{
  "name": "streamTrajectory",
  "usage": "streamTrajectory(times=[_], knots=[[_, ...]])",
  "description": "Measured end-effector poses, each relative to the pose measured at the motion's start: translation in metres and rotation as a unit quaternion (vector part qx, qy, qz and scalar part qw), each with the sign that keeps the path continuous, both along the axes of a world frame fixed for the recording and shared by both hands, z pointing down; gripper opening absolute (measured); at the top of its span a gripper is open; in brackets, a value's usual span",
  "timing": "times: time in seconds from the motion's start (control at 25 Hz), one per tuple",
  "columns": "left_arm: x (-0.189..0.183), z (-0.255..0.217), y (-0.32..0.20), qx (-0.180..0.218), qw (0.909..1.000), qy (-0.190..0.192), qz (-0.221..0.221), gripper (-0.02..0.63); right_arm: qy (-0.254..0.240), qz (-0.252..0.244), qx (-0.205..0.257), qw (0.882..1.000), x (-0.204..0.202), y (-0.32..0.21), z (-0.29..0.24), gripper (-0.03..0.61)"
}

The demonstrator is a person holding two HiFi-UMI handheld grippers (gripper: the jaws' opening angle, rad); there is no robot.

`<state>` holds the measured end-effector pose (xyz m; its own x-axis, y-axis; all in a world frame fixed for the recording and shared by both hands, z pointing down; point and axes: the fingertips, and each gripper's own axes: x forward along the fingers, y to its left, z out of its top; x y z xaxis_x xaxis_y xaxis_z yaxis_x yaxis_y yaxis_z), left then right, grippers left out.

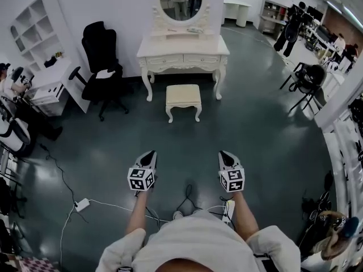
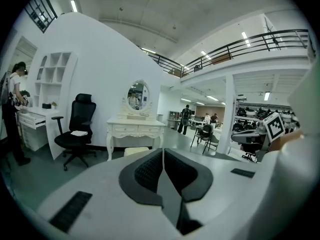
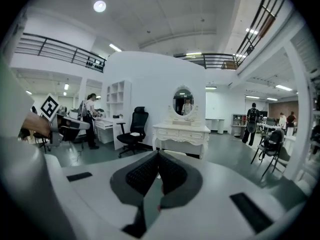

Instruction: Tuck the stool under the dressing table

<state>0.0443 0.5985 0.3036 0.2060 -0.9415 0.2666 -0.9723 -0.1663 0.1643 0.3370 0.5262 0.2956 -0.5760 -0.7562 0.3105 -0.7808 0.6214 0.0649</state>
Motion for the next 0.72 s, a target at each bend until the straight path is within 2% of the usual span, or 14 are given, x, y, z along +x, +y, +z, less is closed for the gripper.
streamTrajectory(times=[0.08, 0.12, 0.16, 0.2, 0.24, 0.48, 0.72], knots=[[0.006, 0.0, 0.001, 0.003, 0.9999, 0.01, 0.007, 0.028, -0.021, -0.009, -0.005, 1.0, 0.001, 0.003, -0.001, 0.003], [0.01, 0.002, 0.001, 0.002, 0.9998, 0.017, 0.012, 0.089, -0.026, -0.014, -0.006, 1.0, 0.001, 0.005, 0.0, 0.046], [0.014, 0.003, 0.001, 0.0, 0.9996, 0.023, 0.015, 0.18, -0.029, -0.02, -0.008, 0.999, 0.0, 0.006, 0.002, 0.119], [0.017, 0.005, 0.002, -0.001, 0.9994, 0.029, 0.017, 0.238, -0.029, -0.025, -0.01, 0.999, 0.001, 0.008, 0.004, 0.217], [0.021, 0.006, 0.003, 0.0, 0.9993, 0.033, 0.017, 0.268, -0.029, -0.031, -0.013, 0.999, 0.001, 0.009, 0.006, 0.267], [0.047, 0.013, 0.005, 0.0, 0.9994, 0.032, 0.015, 0.275, -0.033, -0.04, -0.021, 0.998, 0.022, 0.014, 0.012, 0.275], [0.064, 0.018, 0.001, -0.005, 0.9995, 0.027, 0.014, 0.275, -0.017, -0.042, -0.025, 0.999, 0.038, 0.01, 0.021, 0.27]])
